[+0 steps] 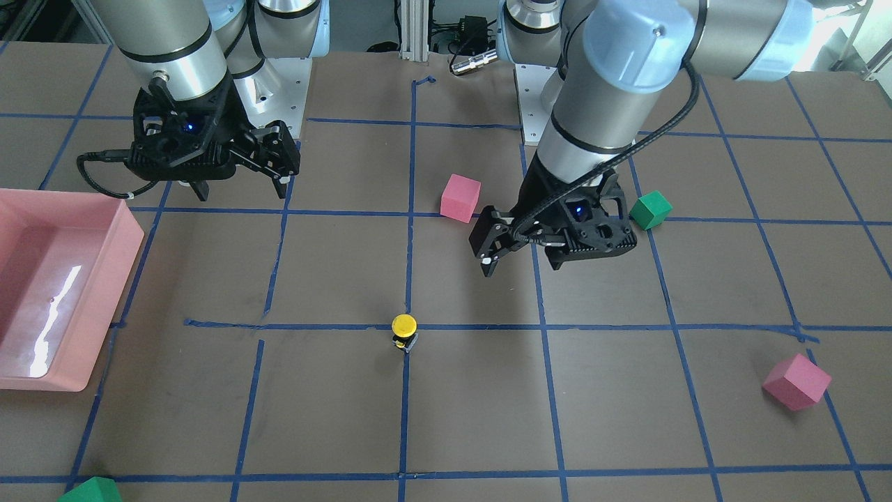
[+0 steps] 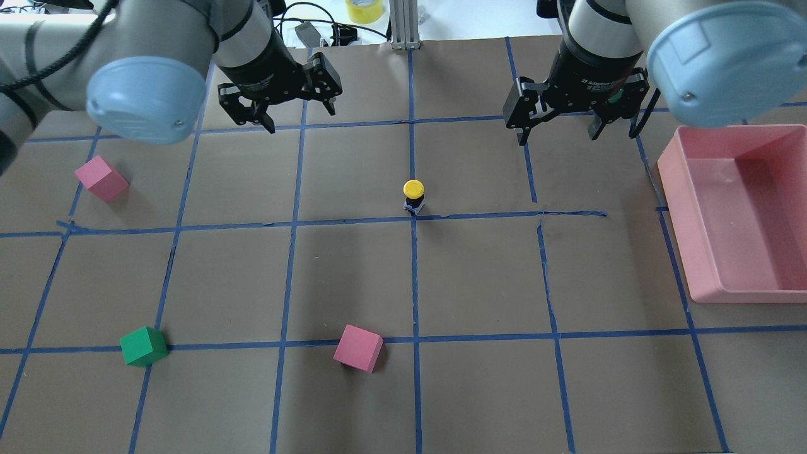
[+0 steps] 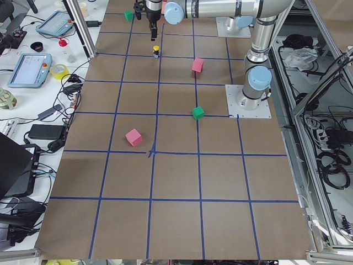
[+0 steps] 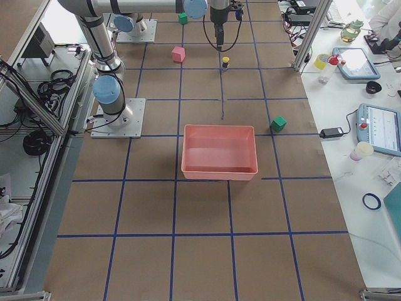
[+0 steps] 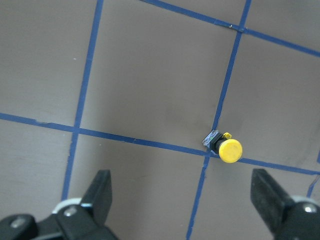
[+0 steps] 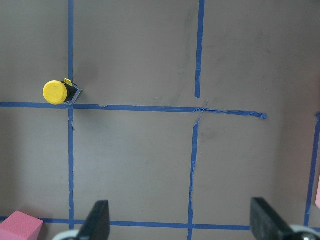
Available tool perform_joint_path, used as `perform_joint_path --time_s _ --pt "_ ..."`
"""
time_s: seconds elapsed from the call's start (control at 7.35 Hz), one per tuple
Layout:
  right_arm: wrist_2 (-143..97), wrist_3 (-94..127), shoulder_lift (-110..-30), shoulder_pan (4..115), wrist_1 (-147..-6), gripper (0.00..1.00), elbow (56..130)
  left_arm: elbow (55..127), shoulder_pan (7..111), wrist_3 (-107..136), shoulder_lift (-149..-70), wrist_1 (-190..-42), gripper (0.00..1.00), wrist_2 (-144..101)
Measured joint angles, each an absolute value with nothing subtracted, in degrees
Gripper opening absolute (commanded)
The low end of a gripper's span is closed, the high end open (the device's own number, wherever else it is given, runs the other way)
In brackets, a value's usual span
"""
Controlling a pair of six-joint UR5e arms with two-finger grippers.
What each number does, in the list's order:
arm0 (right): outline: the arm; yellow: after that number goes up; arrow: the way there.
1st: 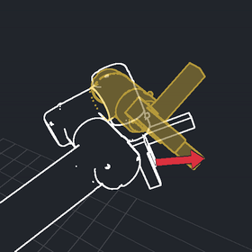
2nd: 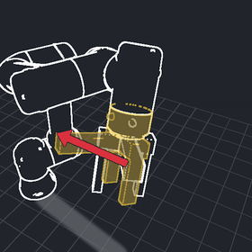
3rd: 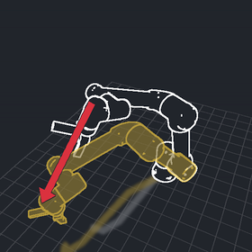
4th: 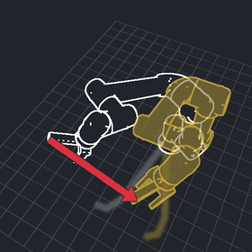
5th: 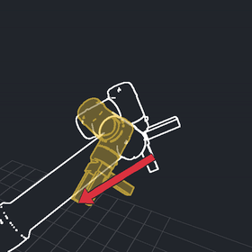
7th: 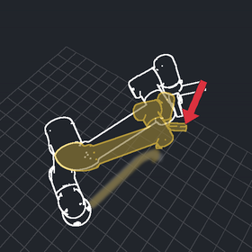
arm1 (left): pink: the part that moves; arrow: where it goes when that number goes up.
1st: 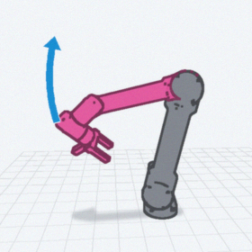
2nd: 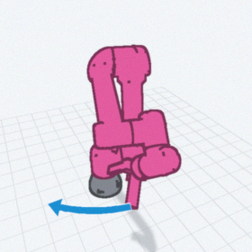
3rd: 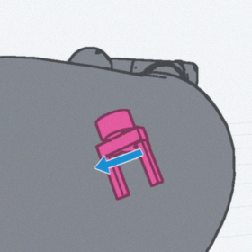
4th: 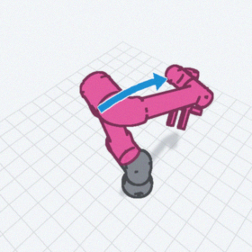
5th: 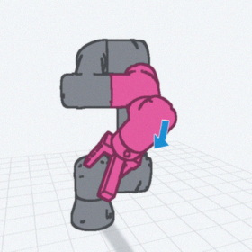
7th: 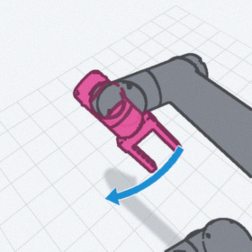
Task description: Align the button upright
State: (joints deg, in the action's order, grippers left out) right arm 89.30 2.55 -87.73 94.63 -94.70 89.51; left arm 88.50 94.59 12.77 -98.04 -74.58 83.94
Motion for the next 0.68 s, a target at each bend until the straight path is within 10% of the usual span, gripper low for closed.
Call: perform_joint_path --time_s 0.68 --pt "89.3 5.1 -88.0 92.4 -94.5 1.0 89.7 84.2 91.1 1.4 -91.6 -95.8 1.0 86.9"
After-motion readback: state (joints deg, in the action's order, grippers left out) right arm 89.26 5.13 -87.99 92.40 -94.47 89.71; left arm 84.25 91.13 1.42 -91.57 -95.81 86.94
